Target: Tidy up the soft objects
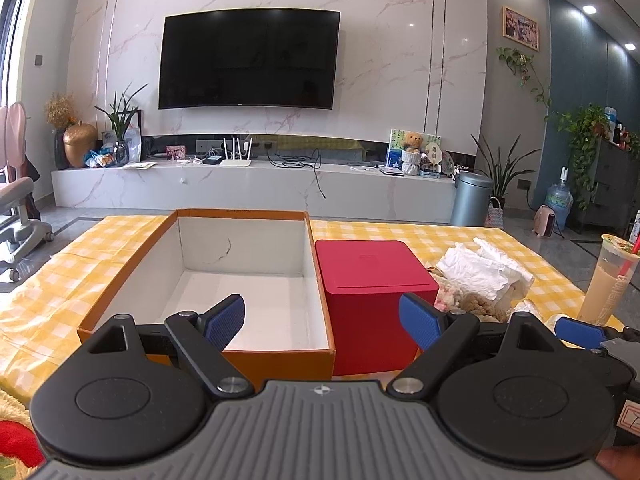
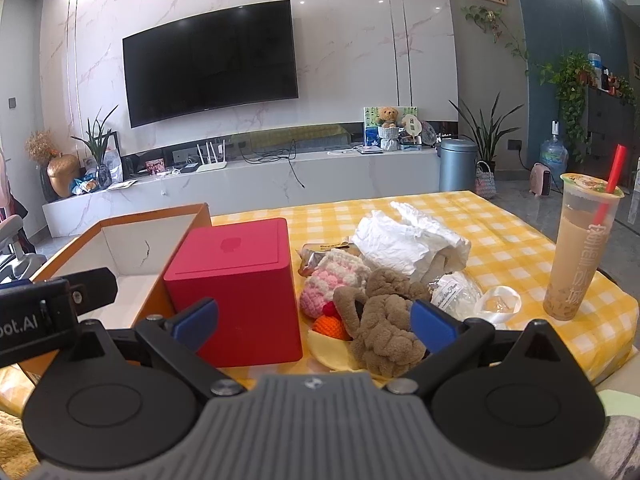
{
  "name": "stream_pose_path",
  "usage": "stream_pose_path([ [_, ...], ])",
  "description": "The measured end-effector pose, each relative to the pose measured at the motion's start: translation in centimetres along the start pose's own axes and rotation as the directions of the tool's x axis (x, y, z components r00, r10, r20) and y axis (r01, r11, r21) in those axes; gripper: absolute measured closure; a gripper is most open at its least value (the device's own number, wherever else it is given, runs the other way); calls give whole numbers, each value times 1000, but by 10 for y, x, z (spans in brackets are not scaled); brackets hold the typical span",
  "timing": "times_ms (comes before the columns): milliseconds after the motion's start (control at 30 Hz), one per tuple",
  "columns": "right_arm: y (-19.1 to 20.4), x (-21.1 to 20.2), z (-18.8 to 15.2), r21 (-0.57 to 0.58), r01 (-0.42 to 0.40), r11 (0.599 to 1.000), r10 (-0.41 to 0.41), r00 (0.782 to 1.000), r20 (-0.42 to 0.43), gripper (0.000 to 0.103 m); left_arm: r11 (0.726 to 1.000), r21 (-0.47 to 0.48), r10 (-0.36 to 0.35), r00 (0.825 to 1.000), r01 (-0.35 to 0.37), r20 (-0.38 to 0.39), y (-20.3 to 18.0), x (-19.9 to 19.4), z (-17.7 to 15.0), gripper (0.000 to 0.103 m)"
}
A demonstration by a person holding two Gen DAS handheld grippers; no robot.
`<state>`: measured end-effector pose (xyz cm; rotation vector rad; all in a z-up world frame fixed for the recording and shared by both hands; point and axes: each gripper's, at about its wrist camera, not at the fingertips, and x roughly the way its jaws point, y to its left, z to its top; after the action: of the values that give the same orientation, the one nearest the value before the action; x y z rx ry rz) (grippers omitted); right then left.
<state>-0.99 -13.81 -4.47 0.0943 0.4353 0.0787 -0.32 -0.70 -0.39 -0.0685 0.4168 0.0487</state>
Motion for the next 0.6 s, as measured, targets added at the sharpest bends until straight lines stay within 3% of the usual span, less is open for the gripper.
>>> stream_pose_path([
  [600,2,-1,0,-15,20,1000,-20,1000,-1,3,1000,7,9,1000,-9,-6,-1,2,-3,1],
])
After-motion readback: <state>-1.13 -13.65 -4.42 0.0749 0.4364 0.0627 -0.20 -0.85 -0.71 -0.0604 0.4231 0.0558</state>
